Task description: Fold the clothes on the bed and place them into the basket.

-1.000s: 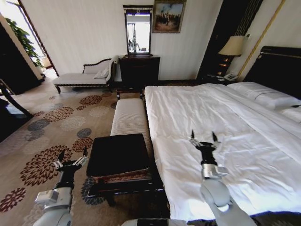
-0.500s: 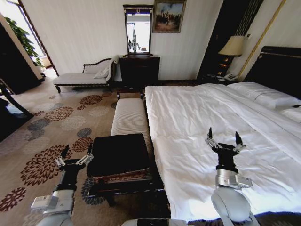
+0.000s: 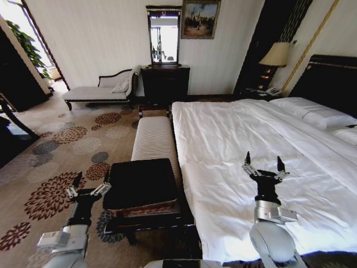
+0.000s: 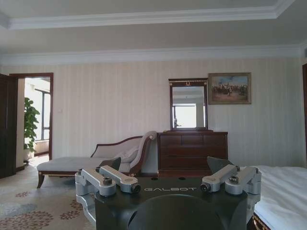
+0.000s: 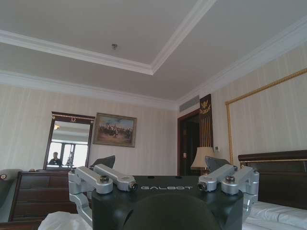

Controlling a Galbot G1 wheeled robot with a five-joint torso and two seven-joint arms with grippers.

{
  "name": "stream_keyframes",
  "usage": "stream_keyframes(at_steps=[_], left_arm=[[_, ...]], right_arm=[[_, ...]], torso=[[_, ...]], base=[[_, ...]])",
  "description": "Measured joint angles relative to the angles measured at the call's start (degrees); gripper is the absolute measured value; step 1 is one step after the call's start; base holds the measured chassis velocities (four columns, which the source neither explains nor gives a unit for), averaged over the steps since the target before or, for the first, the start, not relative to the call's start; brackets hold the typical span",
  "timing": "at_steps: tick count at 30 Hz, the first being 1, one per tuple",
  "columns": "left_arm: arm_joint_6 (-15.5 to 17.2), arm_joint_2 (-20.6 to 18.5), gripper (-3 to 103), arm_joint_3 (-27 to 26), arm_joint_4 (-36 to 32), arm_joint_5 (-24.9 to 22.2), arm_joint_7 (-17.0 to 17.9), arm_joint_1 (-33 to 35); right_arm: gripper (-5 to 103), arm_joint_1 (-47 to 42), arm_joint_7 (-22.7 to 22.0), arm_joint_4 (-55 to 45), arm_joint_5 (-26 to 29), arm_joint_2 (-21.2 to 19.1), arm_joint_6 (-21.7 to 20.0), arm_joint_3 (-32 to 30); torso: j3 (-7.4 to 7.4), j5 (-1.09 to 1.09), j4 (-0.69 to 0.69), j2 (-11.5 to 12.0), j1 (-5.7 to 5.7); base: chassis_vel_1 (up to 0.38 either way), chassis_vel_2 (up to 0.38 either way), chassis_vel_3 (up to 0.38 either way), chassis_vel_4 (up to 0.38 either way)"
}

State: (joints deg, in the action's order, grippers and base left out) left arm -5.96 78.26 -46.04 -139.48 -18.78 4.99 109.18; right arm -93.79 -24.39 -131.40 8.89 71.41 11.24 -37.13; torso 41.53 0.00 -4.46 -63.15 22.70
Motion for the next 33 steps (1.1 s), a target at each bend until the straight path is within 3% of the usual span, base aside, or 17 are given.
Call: stream_keyframes(at_steps=[33], left_arm=[[0.07, -0.04, 100, 0.00, 0.11, -0.07, 0.04, -0.02]], right_arm=[[100, 0.10, 0.01, 0.12, 0.11, -0.06, 0.06, 0.14]], torso=[[0.00, 0.00, 0.00, 0.00, 0.00]], base=[[0.000, 0.000, 0.000, 0.000]])
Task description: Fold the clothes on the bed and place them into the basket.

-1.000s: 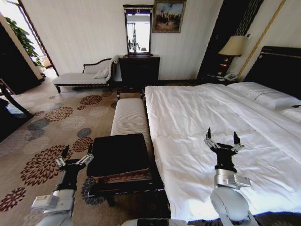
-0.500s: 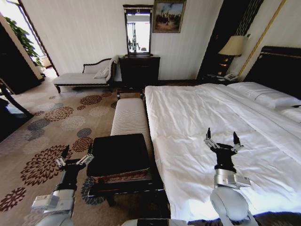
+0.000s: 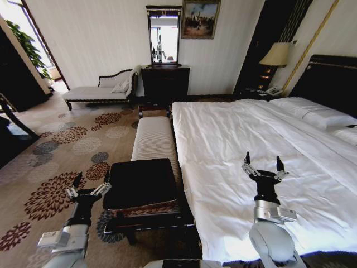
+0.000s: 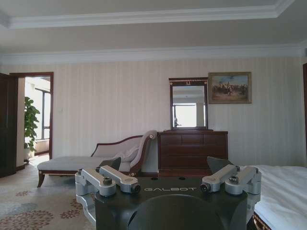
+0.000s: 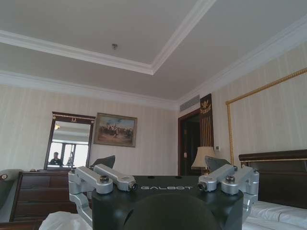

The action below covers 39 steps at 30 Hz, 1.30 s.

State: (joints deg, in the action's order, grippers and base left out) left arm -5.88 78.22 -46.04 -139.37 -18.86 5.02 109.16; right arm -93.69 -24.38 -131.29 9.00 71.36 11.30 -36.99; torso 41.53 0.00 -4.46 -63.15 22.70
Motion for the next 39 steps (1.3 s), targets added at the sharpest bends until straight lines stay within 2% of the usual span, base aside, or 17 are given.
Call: stream_keyframes(at_steps=[39], left_arm=[[0.01, 0.00, 100, 0.00, 0.01, -0.01, 0.03, 0.00]], right_arm=[[100, 0.00, 0.00, 0.01, 0.01, 0.00, -0.02, 0.01]], torso=[[0.00, 0.00, 0.00, 0.00, 0.00]], base=[[0.000, 0.000, 0.000, 0.000]])
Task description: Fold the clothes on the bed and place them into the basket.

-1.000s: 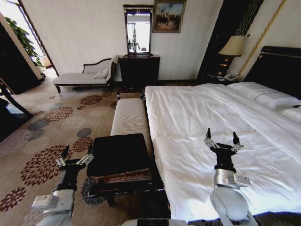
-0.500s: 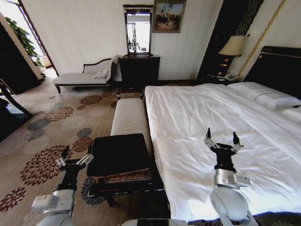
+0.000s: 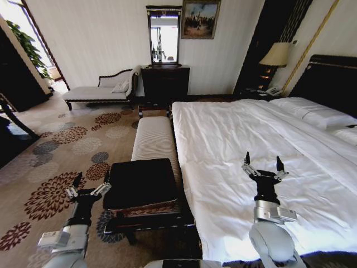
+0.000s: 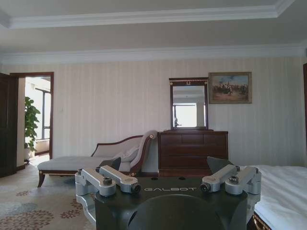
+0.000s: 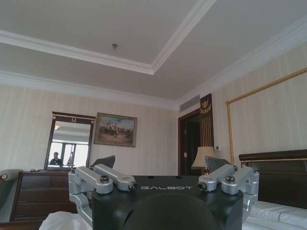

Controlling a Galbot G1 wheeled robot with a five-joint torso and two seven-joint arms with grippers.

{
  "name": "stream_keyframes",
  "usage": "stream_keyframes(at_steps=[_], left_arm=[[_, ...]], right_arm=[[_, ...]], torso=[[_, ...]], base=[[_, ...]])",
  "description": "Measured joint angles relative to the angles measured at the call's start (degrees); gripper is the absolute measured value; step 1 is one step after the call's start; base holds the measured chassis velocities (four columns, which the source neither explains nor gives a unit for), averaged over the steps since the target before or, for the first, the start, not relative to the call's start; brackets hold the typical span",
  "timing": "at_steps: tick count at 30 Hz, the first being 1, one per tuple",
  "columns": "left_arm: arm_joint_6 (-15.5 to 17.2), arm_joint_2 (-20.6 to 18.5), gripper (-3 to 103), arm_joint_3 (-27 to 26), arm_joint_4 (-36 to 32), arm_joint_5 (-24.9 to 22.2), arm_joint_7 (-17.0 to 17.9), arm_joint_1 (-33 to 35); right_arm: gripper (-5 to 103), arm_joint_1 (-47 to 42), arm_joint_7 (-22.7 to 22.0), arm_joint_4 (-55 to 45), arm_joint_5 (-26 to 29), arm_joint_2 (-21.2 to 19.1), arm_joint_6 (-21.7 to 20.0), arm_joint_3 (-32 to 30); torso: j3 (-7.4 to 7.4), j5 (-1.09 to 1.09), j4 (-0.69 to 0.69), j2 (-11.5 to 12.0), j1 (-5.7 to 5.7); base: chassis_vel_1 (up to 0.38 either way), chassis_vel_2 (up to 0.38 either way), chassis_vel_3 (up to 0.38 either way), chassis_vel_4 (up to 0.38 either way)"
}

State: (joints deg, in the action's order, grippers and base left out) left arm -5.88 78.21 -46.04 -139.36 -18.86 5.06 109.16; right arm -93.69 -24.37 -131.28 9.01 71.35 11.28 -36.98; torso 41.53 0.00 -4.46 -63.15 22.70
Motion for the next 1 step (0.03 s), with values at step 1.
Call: stream_keyframes(at_steps=[1], left_arm=[[0.00, 0.00, 100, 0.00, 0.00, 0.00, 0.00, 0.00]], right_arm=[[100, 0.00, 0.00, 0.00, 0.00, 0.00, 0.00, 0.00]], torso=[[0.00, 0.00, 0.00, 0.00, 0.00]], base=[[0.000, 0.000, 0.000, 0.000]])
